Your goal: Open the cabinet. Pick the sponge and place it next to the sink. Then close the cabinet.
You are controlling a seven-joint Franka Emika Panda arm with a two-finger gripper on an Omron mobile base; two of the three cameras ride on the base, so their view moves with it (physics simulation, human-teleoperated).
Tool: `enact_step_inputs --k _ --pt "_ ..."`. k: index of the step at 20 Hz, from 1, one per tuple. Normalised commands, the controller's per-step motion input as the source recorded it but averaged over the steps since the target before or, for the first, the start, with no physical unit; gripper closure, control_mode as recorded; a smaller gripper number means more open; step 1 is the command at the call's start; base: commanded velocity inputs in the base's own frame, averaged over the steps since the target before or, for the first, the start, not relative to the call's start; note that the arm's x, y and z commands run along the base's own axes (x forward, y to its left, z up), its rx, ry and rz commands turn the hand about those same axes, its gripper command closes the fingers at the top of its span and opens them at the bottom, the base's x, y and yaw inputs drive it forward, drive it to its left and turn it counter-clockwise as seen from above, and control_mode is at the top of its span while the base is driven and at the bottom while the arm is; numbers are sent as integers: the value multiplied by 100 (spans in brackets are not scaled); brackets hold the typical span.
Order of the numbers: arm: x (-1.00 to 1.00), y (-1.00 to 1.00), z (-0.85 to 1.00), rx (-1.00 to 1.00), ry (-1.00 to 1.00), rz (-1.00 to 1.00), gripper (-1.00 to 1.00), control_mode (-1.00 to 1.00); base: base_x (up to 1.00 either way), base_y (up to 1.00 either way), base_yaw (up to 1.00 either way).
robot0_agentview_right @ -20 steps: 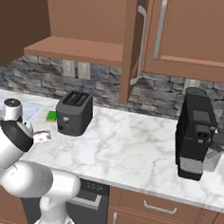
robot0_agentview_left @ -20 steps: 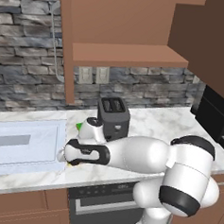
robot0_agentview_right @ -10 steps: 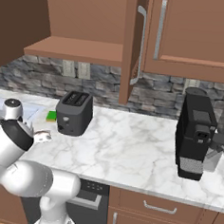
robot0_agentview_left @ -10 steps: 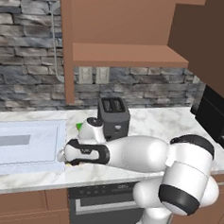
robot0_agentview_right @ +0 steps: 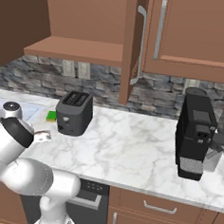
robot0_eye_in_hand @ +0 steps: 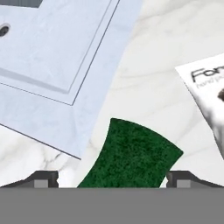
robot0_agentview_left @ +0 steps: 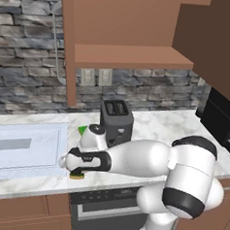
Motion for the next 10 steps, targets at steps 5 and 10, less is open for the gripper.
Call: enact_step_inputs --k 5,10 --pt "-29 -16 17 0 -9 0 -100 -100 0 0 0" --pt "-35 -26 27 0 -6 0 -100 -100 0 0 0"
